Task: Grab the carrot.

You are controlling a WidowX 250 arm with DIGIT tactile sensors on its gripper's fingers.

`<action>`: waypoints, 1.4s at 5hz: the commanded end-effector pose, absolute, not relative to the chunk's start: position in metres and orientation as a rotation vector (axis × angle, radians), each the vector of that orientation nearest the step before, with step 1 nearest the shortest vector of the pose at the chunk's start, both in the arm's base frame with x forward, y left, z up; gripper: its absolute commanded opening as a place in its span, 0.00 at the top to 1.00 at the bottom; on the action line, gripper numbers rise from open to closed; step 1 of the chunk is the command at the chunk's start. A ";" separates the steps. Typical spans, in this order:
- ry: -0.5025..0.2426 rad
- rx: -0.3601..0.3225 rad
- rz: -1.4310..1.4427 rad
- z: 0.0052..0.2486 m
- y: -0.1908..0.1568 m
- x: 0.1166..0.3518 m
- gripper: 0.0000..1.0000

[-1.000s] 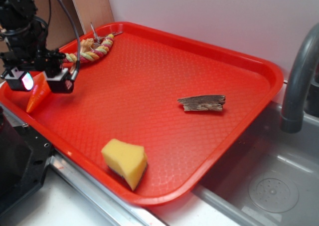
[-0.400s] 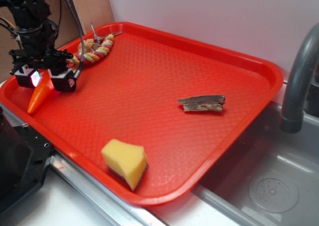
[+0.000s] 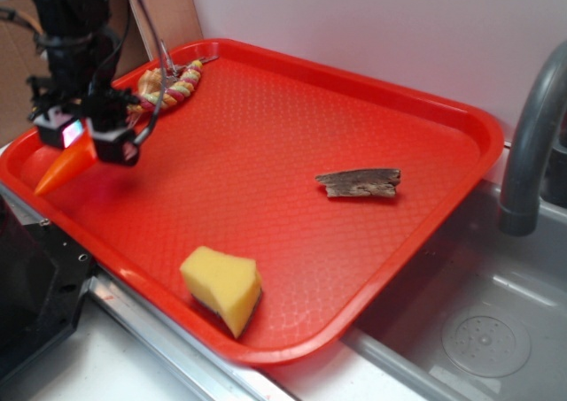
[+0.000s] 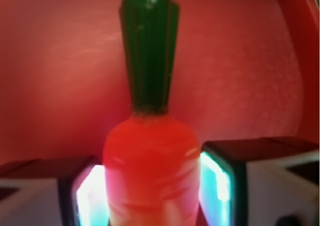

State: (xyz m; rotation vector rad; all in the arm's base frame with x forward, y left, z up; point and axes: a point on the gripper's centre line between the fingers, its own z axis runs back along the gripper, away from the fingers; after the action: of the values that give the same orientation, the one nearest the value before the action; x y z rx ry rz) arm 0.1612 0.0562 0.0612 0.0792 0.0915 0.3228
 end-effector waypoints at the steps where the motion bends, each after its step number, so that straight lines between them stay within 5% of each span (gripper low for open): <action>1: 0.015 0.086 0.129 0.105 0.006 0.184 1.00; 3: -0.027 0.090 0.056 0.138 -0.012 0.192 1.00; 6: -0.150 0.139 0.086 0.146 -0.011 0.188 1.00; 7: -0.140 0.117 0.112 0.144 -0.007 0.189 1.00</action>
State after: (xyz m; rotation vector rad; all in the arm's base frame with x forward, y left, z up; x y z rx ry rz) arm 0.1949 -0.0100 0.1391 0.1232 -0.1140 0.1010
